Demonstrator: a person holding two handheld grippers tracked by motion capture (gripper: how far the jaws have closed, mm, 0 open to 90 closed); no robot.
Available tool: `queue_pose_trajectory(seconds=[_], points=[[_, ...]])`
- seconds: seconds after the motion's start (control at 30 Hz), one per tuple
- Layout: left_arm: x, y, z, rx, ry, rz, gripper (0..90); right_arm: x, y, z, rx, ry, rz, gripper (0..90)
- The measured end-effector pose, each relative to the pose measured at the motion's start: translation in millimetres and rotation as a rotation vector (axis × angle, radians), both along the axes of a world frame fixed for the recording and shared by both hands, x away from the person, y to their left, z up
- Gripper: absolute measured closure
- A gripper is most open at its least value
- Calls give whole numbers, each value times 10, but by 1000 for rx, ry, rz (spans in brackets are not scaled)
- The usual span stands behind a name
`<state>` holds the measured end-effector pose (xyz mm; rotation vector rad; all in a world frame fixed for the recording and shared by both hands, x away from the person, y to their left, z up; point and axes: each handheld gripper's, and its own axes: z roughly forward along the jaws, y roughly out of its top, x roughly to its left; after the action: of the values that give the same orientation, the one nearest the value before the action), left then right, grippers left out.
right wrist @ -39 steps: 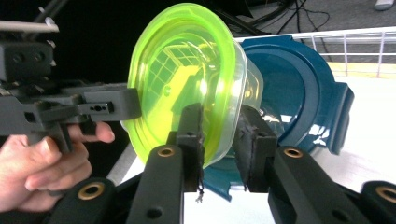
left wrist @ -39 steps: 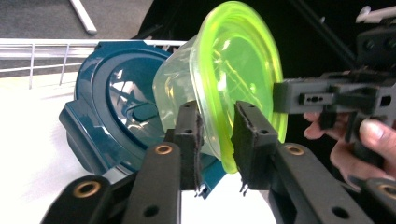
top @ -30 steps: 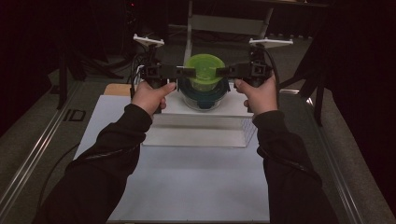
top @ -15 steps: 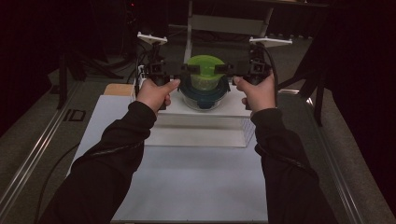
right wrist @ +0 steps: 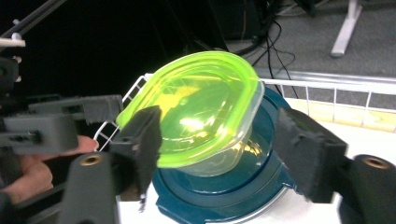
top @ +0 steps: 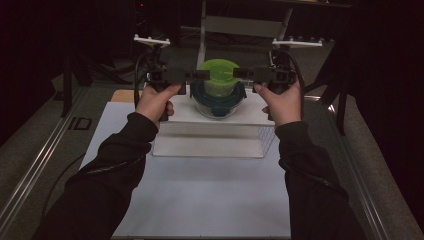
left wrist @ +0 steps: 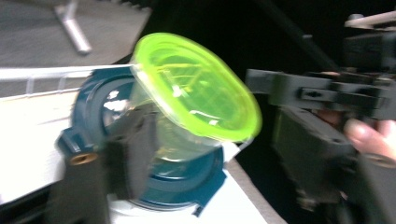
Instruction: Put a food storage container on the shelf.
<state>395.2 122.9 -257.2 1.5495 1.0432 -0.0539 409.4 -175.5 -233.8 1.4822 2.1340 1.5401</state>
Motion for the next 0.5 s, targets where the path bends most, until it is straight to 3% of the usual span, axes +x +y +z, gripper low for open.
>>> queue_pose_trajectory(seconds=[0.07,0.1,0.13,0.17,0.27,0.33,0.43,0.5], points=[[-57,42,11,-1,-39,-5,270,-38,-15,8,12,-5,25,255],[-57,42,11,-1,-39,-5,216,-38,-15,8,12,-5,25,255],[-93,59,9,-12,-64,-19,216,-77,-20,8,15,-21,71,194],[-122,69,6,-13,-81,-44,175,-112,-23,6,12,-32,87,187],[-224,78,-17,-24,-128,-101,139,-188,-41,-10,24,-43,102,186],[-313,86,-41,-8,-179,-105,91,-237,-39,-23,18,-56,113,187],[-369,105,-60,5,-202,-92,7,-322,-36,-61,12,-72,131,184],[-436,118,-87,21,-230,-78,7,-347,-39,-70,11,-77,134,184]])
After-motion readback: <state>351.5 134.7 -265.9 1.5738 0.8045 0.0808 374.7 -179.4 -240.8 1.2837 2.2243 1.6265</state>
